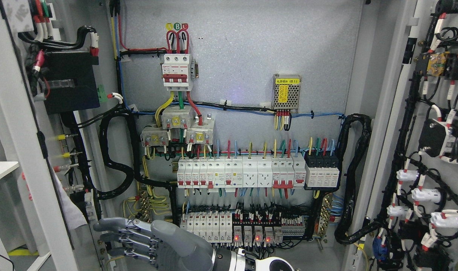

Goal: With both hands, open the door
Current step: 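Sweep the right hand toward the door hinge, pushing it wider open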

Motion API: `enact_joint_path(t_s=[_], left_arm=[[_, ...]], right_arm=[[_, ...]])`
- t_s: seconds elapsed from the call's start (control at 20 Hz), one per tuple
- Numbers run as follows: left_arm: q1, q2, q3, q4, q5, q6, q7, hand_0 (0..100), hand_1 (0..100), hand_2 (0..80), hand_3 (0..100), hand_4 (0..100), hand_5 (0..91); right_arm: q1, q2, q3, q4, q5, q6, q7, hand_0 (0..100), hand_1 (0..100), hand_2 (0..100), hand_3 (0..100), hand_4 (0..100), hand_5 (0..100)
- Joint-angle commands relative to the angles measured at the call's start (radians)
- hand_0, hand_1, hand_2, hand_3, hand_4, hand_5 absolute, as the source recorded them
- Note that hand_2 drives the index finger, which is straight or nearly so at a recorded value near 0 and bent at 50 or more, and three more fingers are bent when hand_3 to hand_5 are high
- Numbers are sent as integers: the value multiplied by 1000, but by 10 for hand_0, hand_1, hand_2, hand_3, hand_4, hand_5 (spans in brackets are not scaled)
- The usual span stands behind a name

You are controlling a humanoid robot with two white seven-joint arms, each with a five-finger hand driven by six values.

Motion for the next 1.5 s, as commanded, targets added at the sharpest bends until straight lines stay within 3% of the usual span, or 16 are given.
enact_joint_path(t_s=[0.0,0.6,0.75,0.9,1.45], left_arm=[[-12,25,0,-18,0,-1,-3,288,0,27,29,34,0],[-14,26,0,-20,0,-1,-3,288,0,27,28,34,0],[-12,26,0,-18,0,-1,-3,288,0,27,28,34,0],[-12,26,0,-20,0,-1,-3,288,0,27,28,35,0],[-14,25,0,-20,0,-1,-3,288,0,26,28,34,0]], right_arm=[[-4,1,102,-10,-42,0,-2,218,0,0,0,0,0],[-19,1,184,-10,-45,-5,-27,218,0,0,0,0,0],[-28,1,202,-5,-45,-28,-96,218,0,0,0,0,0],[-34,1,208,-5,-45,-29,-120,218,0,0,0,0,0],[-94,1,262,-2,-45,-31,-122,218,0,0,0,0,0]])
